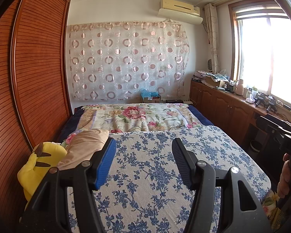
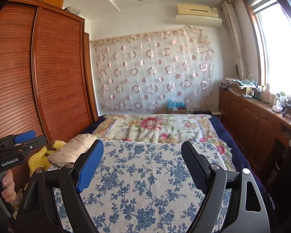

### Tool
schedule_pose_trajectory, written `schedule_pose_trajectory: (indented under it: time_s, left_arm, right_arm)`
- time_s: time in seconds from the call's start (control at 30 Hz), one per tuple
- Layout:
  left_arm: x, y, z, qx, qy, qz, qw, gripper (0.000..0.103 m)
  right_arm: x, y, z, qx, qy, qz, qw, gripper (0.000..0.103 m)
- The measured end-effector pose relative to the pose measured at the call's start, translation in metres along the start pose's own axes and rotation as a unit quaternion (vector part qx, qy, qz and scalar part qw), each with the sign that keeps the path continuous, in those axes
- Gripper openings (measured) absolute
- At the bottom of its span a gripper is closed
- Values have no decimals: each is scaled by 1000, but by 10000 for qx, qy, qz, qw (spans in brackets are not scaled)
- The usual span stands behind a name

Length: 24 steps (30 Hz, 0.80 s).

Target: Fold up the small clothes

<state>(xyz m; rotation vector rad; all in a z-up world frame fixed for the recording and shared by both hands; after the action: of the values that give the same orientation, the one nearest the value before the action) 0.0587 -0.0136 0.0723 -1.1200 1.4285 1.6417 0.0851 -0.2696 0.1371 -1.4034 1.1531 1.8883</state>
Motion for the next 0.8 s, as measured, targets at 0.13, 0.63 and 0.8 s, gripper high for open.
schedule_pose_trajectory:
  time_s: [0.13, 0.63, 0.8]
  left_arm:
    - [0, 0, 0, -4, -3, -1, 10000, 60]
    - [1, 0, 0, -2, 2, -6, 10000, 60]
    - [0, 1, -1, -1, -3, -6, 10000, 60]
  right_arm:
    - [1, 0, 0, -4, 2, 1, 10000, 84]
    - [1, -1, -1, -4, 0, -4, 10000, 84]
    - [2, -1, -1, -5, 0, -7, 10000, 84]
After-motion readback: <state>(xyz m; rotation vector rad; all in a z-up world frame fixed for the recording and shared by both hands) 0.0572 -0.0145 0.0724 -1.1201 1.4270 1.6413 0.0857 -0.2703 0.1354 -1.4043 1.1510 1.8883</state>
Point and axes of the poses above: each gripper's, at about its wrist camera, not at the fingertips, and y roughly against the way its jaws point, z to its left, x to its underside, the point moved 2 cm from there along -y, roughly the way its jaws point, and after that the axes turned 11 degrees about -x, right-handed, at the moved point
